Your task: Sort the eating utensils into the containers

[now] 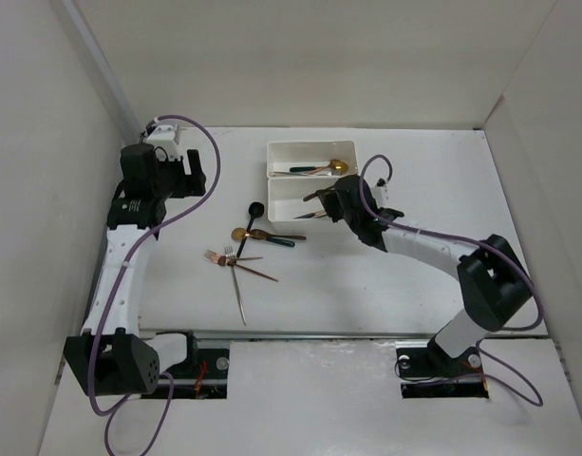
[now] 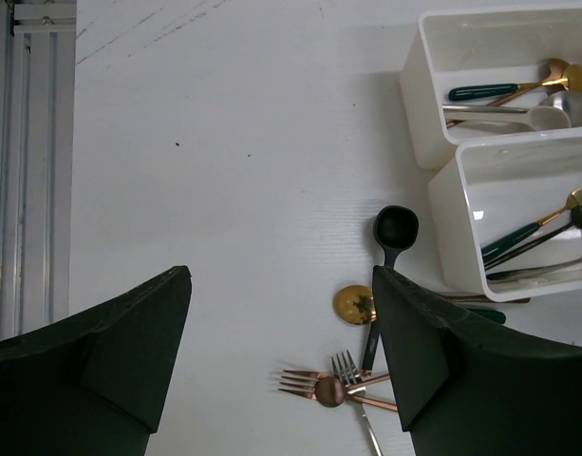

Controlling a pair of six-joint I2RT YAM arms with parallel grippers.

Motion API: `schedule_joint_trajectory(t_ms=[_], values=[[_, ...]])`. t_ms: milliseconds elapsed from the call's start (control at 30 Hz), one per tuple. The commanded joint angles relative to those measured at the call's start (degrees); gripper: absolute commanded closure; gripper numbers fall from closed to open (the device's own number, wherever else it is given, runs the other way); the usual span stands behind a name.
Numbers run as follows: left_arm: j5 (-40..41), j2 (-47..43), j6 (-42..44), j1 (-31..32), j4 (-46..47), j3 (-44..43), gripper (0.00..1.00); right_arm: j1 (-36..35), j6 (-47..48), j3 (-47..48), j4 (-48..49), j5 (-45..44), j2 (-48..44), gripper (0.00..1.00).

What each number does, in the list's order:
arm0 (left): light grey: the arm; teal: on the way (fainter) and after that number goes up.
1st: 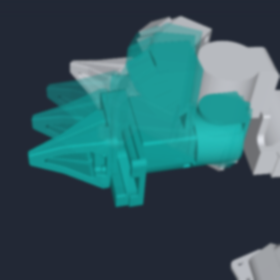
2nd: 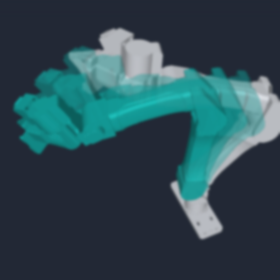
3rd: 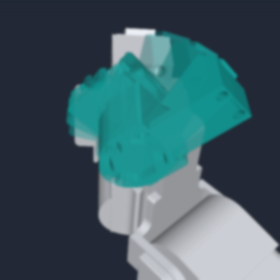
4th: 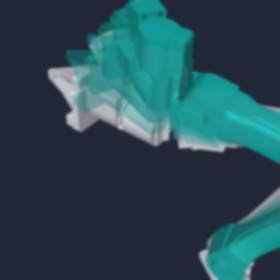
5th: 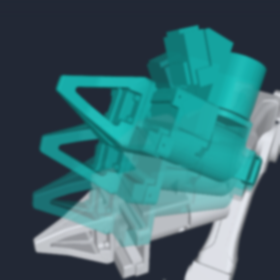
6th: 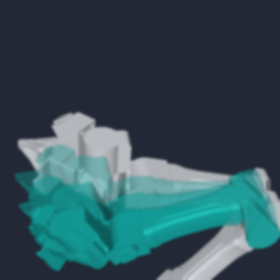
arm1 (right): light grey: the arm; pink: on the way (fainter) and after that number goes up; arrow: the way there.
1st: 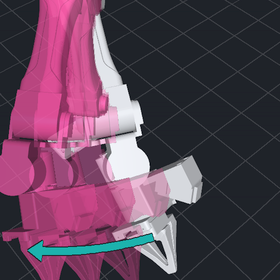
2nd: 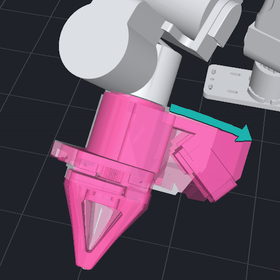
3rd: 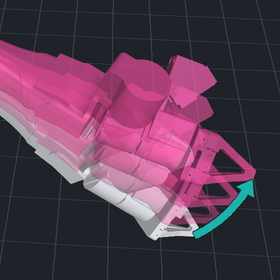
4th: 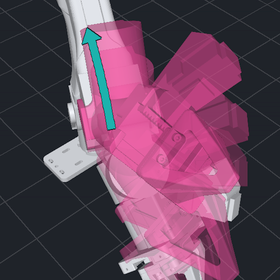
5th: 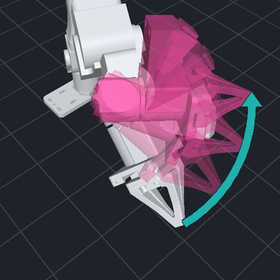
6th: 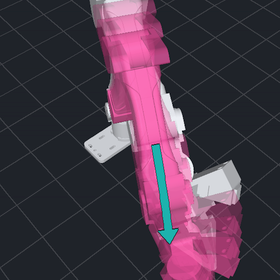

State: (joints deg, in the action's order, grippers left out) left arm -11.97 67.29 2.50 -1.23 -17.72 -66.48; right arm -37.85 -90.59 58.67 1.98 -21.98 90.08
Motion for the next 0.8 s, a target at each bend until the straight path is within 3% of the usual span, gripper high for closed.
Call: schedule_joint_trajectory(t_ms=[0,300,433,633,767], values=[[-0.1,-2.4,-0.5,-0.3,1.5,0.9,0.25,-1.3,-11.1,4.4,1.0,-4.9,2.4,1.00],[-4.4,-4.1,-1.0,-0.3,1.5,6.7,0.25,0.0,-12.9,7.4,-0.7,-0.3,7.6,1.00],[-6.3,-4.1,-1.5,0.3,1.5,8.8,0.25,0.0,-14.2,8.0,-2.1,2.2,9.1,0.61],[-6.3,-4.1,-0.2,1.4,1.5,10.9,0.25,0.0,-12.9,10.8,-2.1,3.5,9.1,0.44],[-8.6,-3.6,2.8,2.7,1.5,12.2,0.24,0.0,-2.3,16.1,-2.1,3.7,8.0,0.41]])
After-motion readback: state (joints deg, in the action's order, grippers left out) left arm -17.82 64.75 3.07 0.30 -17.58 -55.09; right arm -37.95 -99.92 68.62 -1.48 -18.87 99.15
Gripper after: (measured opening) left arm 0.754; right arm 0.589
